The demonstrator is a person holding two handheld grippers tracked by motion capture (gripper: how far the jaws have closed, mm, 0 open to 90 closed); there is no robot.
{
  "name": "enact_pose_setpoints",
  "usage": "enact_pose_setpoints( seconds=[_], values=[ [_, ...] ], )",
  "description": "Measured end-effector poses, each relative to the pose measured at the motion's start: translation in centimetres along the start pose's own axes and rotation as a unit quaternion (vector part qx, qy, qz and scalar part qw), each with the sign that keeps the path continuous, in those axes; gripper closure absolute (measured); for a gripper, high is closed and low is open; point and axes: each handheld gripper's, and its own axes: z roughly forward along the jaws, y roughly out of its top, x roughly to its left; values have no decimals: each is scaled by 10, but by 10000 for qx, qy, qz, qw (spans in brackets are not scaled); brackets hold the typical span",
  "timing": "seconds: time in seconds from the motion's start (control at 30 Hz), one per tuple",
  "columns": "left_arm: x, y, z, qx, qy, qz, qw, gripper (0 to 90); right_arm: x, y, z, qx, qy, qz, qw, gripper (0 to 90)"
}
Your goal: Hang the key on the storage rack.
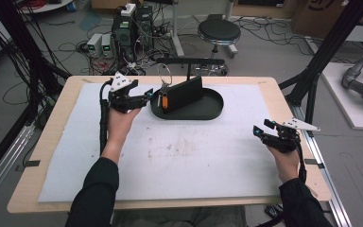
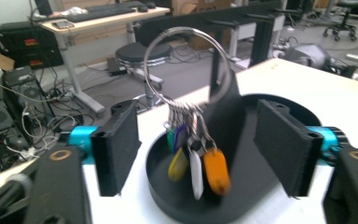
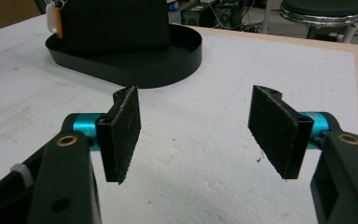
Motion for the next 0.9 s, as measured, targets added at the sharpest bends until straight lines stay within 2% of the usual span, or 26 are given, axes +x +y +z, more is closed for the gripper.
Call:
enact_pose_setpoints(
  seconds=[0.1,0.23,0.33,0.47,0.53,0.67,0.83,0.9],
  values=[
    [-9,-8,-21,-53,-63,96,9999,256,-1,0,0,-14,-17,-1,10000,342],
    [-21,-26,-49,15,-81,284,9996,252,-1,1,-1,-20,-28,18,10000,341],
    [-26,-41,-65,111,-103,298,9994,252,0,1,-2,-4,-44,39,10000,341],
    [-30,-65,-87,228,-28,267,9994,252,1,1,-2,-31,-99,27,9999,341],
    [-29,-74,-93,287,35,297,9991,252,1,1,-2,-33,-115,25,9999,340],
    [-20,-87,-102,399,189,200,9988,252,1,2,-3,-57,-140,56,9999,339],
    [-12,-85,-107,304,372,182,9987,252,0,1,-2,-58,-192,102,9997,334],
    [-11,-83,-108,251,382,197,9988,253,-1,1,-3,-84,-214,120,9997,330]
  ],
)
